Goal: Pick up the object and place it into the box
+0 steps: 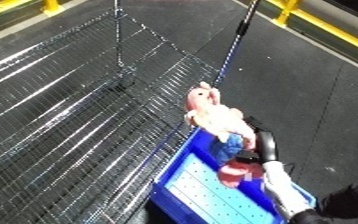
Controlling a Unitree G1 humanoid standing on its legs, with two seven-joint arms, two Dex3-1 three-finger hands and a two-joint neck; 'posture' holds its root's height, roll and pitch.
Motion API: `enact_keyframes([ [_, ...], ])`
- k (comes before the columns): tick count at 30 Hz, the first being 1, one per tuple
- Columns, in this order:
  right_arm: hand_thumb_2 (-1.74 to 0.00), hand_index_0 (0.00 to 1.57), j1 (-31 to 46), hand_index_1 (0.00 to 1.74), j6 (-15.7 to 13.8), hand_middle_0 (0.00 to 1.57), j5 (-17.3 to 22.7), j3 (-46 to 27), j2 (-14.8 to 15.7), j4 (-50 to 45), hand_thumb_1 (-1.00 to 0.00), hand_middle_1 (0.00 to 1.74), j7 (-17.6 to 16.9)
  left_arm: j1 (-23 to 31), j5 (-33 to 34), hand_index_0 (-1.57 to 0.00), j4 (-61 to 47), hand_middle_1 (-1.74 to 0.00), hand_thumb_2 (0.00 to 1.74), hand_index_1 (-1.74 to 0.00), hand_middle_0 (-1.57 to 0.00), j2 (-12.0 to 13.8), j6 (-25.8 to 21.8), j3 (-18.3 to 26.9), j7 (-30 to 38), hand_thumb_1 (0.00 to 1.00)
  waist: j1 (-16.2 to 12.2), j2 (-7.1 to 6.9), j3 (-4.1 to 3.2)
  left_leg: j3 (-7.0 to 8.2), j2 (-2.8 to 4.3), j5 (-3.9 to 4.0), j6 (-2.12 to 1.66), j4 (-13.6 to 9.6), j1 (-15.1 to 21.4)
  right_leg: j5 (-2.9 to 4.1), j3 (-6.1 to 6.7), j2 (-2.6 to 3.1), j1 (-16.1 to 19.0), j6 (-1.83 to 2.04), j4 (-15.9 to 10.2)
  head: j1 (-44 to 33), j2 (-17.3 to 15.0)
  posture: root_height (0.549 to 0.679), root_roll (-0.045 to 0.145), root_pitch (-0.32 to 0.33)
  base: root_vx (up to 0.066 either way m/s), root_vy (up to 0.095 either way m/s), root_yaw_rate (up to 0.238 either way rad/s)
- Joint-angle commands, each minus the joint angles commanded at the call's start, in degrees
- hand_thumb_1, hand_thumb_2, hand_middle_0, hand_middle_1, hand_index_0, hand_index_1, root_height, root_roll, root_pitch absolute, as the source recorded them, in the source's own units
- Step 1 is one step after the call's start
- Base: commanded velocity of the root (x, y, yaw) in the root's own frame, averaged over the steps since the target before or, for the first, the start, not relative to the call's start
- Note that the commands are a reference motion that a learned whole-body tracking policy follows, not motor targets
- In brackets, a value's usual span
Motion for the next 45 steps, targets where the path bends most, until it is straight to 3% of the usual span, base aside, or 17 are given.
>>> enact_keyframes([
  [7, -1.74, 1.57, -0.6, 1.74, -0.4, 1.57, 2.2, -2.3, -1.1, 7.0, -1.00, 1.74, -1.4, -0.6, 0.0, -1.57, 0.8, -1.74, 1.74, -1.74, -1.57, 0.6, -0.7, -1.5, -0.1, 1.00, -1.1, 0.36, -0.50, 0.45, 0.01, -0.03, -0.10, -0.2, -0.1, 0.17, 0.09, 0.10, 0.0, -0.10, -0.5, 1.9, -0.6, 0.646, 0.057, -0.180, -0.007, 0.004, -0.020],
  [27, 0.00, 0.00, -0.9, 0.00, -0.5, 0.00, 1.7, -3.2, -1.7, 12.6, 0.00, 0.00, -3.0, 0.0, 1.5, -1.57, 0.5, -1.74, 1.74, -1.74, -1.57, 1.6, -1.6, -1.4, 0.0, 1.00, -1.0, 0.78, -1.27, 1.04, -0.12, 0.31, -0.12, -1.8, 0.5, -0.08, 0.00, 0.32, 0.5, 0.12, -1.7, 2.0, -3.9, 0.650, 0.060, -0.163, 0.010, -0.002, -0.008],
  [39, 0.00, 0.00, -1.0, 0.00, -0.5, 0.00, 1.6, -2.1, -0.8, 11.7, 0.00, 0.00, -2.5, 0.4, 2.0, -1.57, 0.0, -1.74, 1.74, -1.74, -1.57, 1.6, -1.5, -1.2, -0.6, 1.00, -0.3, 0.47, -1.40, 1.02, -0.10, 0.61, -0.21, -2.1, 0.6, -0.08, -0.27, 0.26, 0.9, 0.27, -2.1, 0.2, -5.2, 0.650, 0.059, -0.165, 0.004, 0.002, 0.015],
  [45, 0.00, 0.00, -1.1, 0.00, 0.3, 0.00, -2.1, 1.1, -0.9, 5.8, 0.00, 0.00, -0.9, 0.8, 1.9, -1.57, -0.6, -1.74, 1.74, -1.74, -1.57, 1.2, -1.1, -0.3, -1.0, 1.00, 0.5, 0.25, -1.23, 0.85, -0.19, 0.89, -0.22, -2.4, 0.7, -0.11, -0.42, 0.23, 1.1, 0.30, -2.1, -4.5, -6.8, 0.650, 0.057, -0.168, -0.003, 0.005, 0.026],
])
